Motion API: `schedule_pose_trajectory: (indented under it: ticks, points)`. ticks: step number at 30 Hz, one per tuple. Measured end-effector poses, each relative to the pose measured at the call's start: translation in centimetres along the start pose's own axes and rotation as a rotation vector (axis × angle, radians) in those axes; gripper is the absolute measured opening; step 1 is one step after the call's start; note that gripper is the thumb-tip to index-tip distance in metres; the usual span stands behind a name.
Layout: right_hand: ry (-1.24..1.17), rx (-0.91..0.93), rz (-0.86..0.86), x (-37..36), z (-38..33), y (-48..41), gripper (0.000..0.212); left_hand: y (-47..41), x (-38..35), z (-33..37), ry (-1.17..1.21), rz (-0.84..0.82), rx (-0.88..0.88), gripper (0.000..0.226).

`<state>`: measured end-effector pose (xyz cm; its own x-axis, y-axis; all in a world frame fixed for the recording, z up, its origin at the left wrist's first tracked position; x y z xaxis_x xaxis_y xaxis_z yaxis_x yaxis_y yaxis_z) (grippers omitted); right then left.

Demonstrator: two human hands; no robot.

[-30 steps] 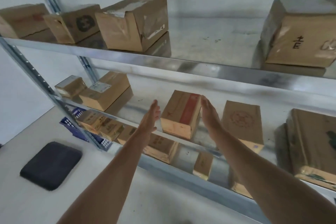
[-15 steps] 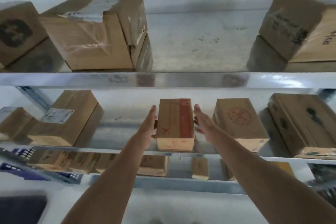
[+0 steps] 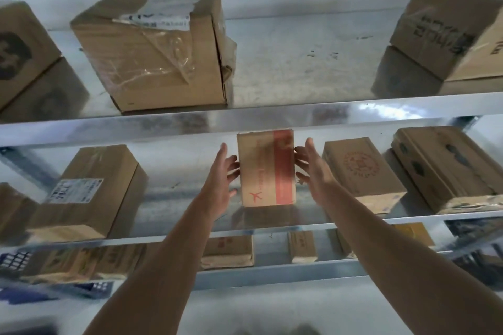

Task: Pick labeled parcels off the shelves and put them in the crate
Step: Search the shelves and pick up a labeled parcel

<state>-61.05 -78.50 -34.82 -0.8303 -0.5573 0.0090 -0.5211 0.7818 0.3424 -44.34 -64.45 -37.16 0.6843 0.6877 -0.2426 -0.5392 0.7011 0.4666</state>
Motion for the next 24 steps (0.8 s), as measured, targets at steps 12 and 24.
schedule_pose_trajectory:
  ticks: [12,24]
  points:
    - [0.001,-0.068,-0.011,0.7,2.0,-0.8,0.077,-0.1,1.0,-1.0,0.003,0.034,0.026,0.065]
    - [0.018,-0.018,-0.034,0.9,0.9,-1.7,0.076,0.3,1.3,-0.1,0.112,0.055,-0.044,0.077]
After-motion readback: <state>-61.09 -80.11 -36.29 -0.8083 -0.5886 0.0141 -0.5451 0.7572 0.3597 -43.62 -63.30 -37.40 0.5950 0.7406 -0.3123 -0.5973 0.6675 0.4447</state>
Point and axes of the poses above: each hand's wrist, its own y-axis away from the middle knuckle, its own x-axis out of the back of the hand, z = x × y, the point moved 9 cm from there along -y, towards the middle knuckle, and after that the axes turned 4 degrees about y, right-handed, at the moved point
